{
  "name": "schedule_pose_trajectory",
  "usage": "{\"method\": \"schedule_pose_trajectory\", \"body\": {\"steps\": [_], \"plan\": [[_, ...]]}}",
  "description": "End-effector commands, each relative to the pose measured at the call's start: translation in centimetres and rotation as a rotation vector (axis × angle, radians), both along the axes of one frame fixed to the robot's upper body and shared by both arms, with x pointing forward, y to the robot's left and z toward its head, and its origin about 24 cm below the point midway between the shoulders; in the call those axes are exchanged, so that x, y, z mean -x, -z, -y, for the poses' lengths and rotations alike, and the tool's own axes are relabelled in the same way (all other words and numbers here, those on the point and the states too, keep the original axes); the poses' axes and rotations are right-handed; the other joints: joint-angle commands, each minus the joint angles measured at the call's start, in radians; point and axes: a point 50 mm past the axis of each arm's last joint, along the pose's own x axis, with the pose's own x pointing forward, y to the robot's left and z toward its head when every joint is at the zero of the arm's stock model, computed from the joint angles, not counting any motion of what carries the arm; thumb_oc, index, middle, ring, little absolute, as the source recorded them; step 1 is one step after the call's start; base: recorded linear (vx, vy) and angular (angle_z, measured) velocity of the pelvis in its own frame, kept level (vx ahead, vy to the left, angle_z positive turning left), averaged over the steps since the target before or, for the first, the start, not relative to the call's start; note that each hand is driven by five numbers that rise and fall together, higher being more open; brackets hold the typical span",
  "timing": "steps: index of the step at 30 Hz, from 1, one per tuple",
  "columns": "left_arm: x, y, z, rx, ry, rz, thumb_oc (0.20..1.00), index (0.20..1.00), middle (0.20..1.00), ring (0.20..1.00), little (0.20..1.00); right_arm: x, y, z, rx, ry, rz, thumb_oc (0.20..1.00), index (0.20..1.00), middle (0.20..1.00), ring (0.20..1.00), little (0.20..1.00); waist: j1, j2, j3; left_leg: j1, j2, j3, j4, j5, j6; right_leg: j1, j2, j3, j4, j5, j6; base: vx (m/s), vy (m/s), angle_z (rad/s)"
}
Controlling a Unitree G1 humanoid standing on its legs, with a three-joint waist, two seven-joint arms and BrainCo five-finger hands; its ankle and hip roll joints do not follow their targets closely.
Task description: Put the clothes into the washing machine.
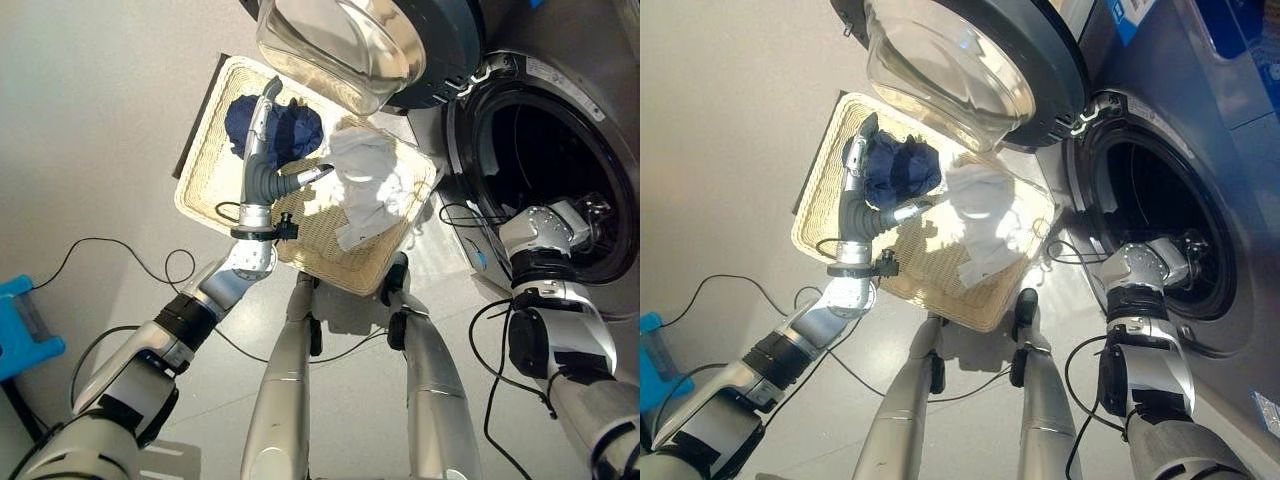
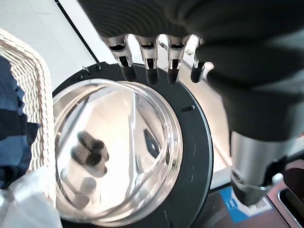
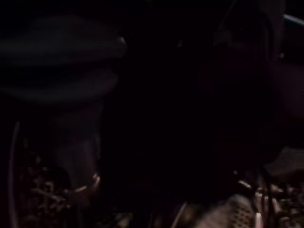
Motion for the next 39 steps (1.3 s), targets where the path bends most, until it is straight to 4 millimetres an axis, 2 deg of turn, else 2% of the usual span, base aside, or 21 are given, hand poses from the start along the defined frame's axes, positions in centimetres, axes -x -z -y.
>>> {"method": "schedule_pose_trajectory", "body": {"steps": [1,11,14,16,18,19,20,23,24,25,29,34,36,39], "plan": [[0.5,-1.9,1.5,0.051,0.057,0.06,1.0,1.0,1.0,1.0,1.0,1.3,-3.3,3.4,0.155,0.056,0.018,1.0,1.0,1.0,1.0,1.0,-0.029,0.047,-0.021,0.013,-0.097,0.039,0.077,-0.115,0.024,0.065,0.003,-0.091,-0.136,0.156,0.097,0.0,0.0,0.0],[-0.2,-0.9,1.6,0.033,0.029,0.01,1.0,1.0,1.0,1.0,1.0,0.5,-0.6,4.2,0.139,-0.047,-0.214,1.0,1.0,1.0,1.0,1.0,-0.02,0.047,-0.021,0.007,-0.097,0.038,0.077,-0.111,0.027,0.063,0.003,-0.099,-0.139,0.159,0.097,0.0,0.0,0.0],[-0.3,-0.6,1.7,0.04,0.02,-0.003,1.0,1.0,1.0,1.0,1.0,0.4,0.3,4.0,0.132,-0.086,-0.34,1.0,1.0,1.0,1.0,1.0,-0.018,0.051,-0.021,0.002,-0.098,0.04,0.079,-0.11,0.029,0.058,0.004,-0.099,-0.138,0.16,0.095,0.0,0.0,0.0],[-0.4,-0.4,1.8,0.04,0.008,-0.014,1.0,1.0,1.0,1.0,1.0,0.4,0.3,4.0,0.174,-0.09,-0.431,1.0,1.0,1.0,1.0,1.0,-0.015,0.053,-0.021,-0.001,-0.099,0.04,0.08,-0.11,0.031,0.056,0.002,-0.101,-0.137,0.159,0.095,0.0,0.0,0.0],[-0.7,0.1,1.8,0.042,-0.018,-0.038,1.0,1.0,1.0,1.0,1.0,0.2,-0.1,3.6,0.244,-0.1,-0.594,1.0,1.0,1.0,1.0,1.0,-0.012,0.055,-0.021,-0.002,-0.102,0.04,0.083,-0.111,0.034,0.056,0.001,-0.103,-0.138,0.159,0.094,0.0,0.0,0.0],[-0.7,0.1,1.8,0.043,-0.019,-0.038,1.0,1.0,1.0,1.0,1.0,0.2,-0.4,3.5,0.246,-0.099,-0.604,1.0,1.0,1.0,1.0,1.0,-0.012,0.056,-0.021,-0.002,-0.102,0.04,0.083,-0.111,0.034,0.056,0.001,-0.103,-0.138,0.159,0.094,0.02,0.032,0.0],[-0.9,0.6,1.7,0.044,-0.041,-0.066,1.0,1.0,1.0,1.0,1.0,-0.1,-0.7,3.1,0.338,-0.102,-0.719,1.0,1.0,1.0,1.0,1.0,-0.009,0.06,-0.021,-0.001,-0.103,0.042,0.084,-0.111,0.034,0.056,0.001,-0.103,-0.137,0.157,0.093,0.0,0.0,0.0],[-1.2,1.1,1.4,0.052,-0.087,-0.094,1.0,1.0,1.0,1.0,1.0,-0.6,-1.4,2.4,0.469,-0.102,-0.825,1.0,1.0,1.0,1.0,1.0,-0.007,0.064,-0.021,-0.008,-0.104,0.042,0.088,-0.111,0.036,0.05,0.0,-0.105,-0.135,0.158,0.093,0.0,0.01,0.0],[-1.4,1.7,0.9,0.077,-0.136,-0.12,1.0,1.0,1.0,1.0,1.0,-1.1,-1.7,1.4,0.567,-0.099,-0.905,1.0,1.0,1.0,1.0,1.0,-0.006,0.065,-0.021,-0.009,-0.105,0.043,0.088,-0.111,0.035,0.048,0.0,-0.105,-0.134,0.155,0.092,0.0,0.0,0.0],[-1.5,1.7,0.8,0.086,-0.15,-0.124,1.0,1.0,1.0,1.0,1.0,-1.2,-1.8,1.1,0.589,-0.099,-0.921,1.0,1.0,1.0,1.0,1.0,-0.006,0.065,-0.021,-0.013,-0.105,0.044,0.088,-0.11,0.035,0.044,0.001,-0.106,-0.134,0.157,0.092,0.0,0.0,0.0],[-1.9,3.0,-0.7,0.157,-0.244,-0.168,1.0,1.0,1.0,1.0,1.0,-1.6,-1.1,-0.8,0.716,-0.071,-1.071,1.0,1.0,1.0,1.0,1.0,-0.006,0.067,-0.021,-0.022,-0.103,0.05,0.095,-0.111,0.034,0.035,0.004,-0.102,-0.131,0.15,0.091,0.0,0.0,0.0],[-2.2,4.3,-1.8,0.201,-0.345,-0.205,1.0,1.0,1.0,1.0,1.0,-1.6,-0.3,-2.4,0.807,0.018,-1.245,1.0,1.0,1.0,1.0,1.0,-0.008,0.07,-0.021,-0.031,-0.103,0.052,0.105,-0.118,0.031,0.025,0.007,-0.096,-0.12,0.14,0.093,0.01,0.009,-0.02],[-2.5,4.9,-2.6,0.187,-0.434,-0.214,1.0,1.0,1.0,1.0,1.0,-1.5,0.3,-3.4,0.834,0.079,-1.37,1.0,1.0,1.0,1.0,1.0,-0.013,0.071,-0.021,-0.037,-0.101,0.056,0.105,-0.117,0.028,0.017,0.012,-0.091,-0.118,0.138,0.094,0.01,0.015,0.01],[-2.9,5.1,-3.2,0.157,-0.503,-0.217,1.0,1.0,1.0,1.0,1.0,-1.5,0.7,-4.0,0.835,0.104,-1.428,1.0,1.0,1.0,1.0,1.0,-0.018,0.071,-0.021,-0.043,-0.097,0.062,0.105,-0.115,0.025,0.009,0.017,-0.085,-0.114,0.136,0.094,0.01,0.027,-0.01]]}}
